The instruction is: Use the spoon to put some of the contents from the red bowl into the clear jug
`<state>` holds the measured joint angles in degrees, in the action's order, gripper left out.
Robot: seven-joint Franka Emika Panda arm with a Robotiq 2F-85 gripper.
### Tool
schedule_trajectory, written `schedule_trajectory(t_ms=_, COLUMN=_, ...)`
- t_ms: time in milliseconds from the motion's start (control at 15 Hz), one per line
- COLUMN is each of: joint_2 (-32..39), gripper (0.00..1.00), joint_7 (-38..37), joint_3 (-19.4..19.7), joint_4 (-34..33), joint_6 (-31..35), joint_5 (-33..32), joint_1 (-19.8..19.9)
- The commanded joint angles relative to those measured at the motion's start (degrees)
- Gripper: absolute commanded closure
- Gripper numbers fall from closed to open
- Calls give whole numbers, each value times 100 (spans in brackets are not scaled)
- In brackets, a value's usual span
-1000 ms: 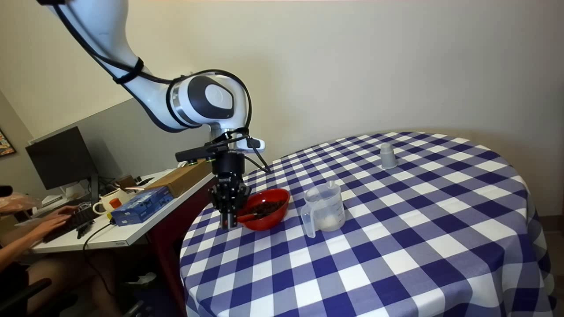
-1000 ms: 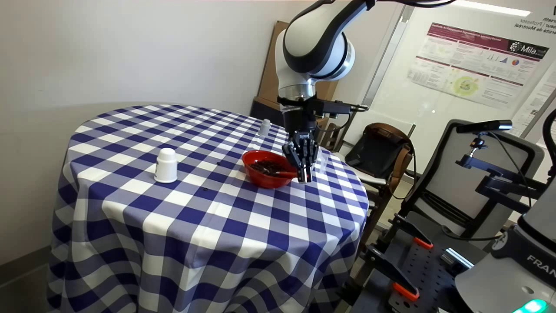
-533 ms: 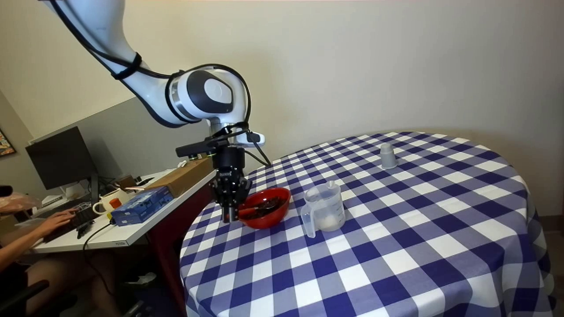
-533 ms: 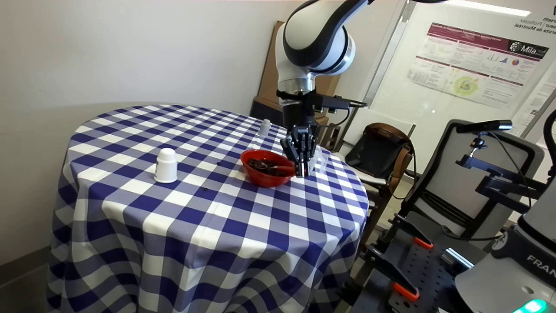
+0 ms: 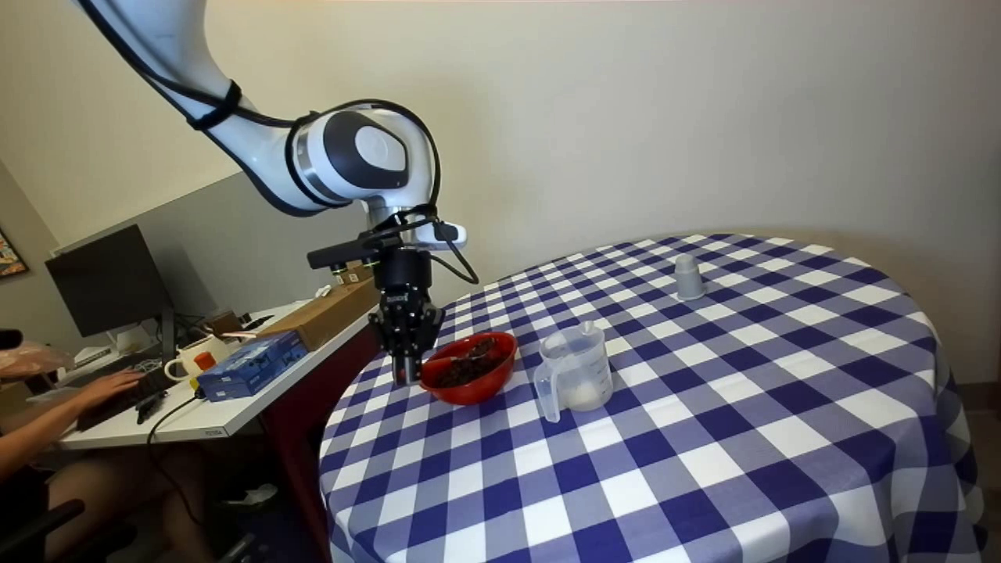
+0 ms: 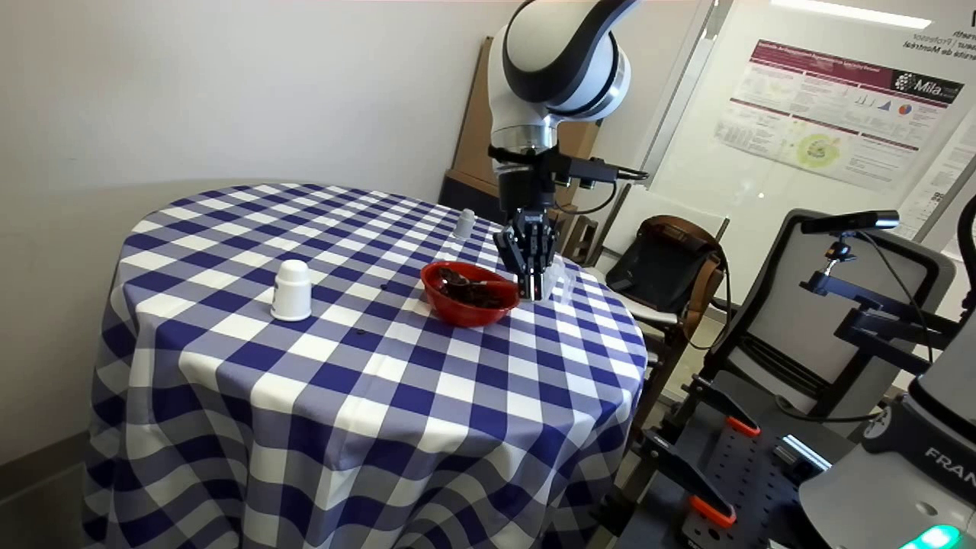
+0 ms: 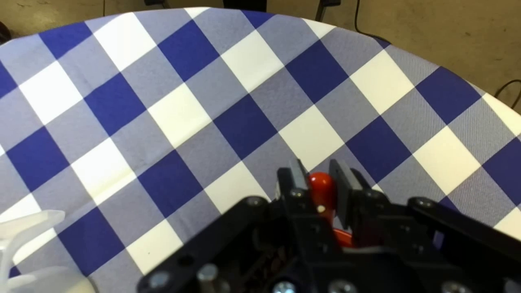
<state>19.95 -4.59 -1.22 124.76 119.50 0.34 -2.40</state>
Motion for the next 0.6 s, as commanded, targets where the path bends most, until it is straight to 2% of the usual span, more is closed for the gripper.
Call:
schedule_trajectory(t_ms=0, joint_2=-348, gripper=90, joint_7=67, joint_3=6, joint_4=363, joint_6=151, joint_5=-46, joint_1=3)
schedule_trajectory(t_ms=533, joint_2=-1117, gripper=90, joint_7=299, joint_3=66, joint_4=921, joint_6=96, joint_5=-34, joint_1=153)
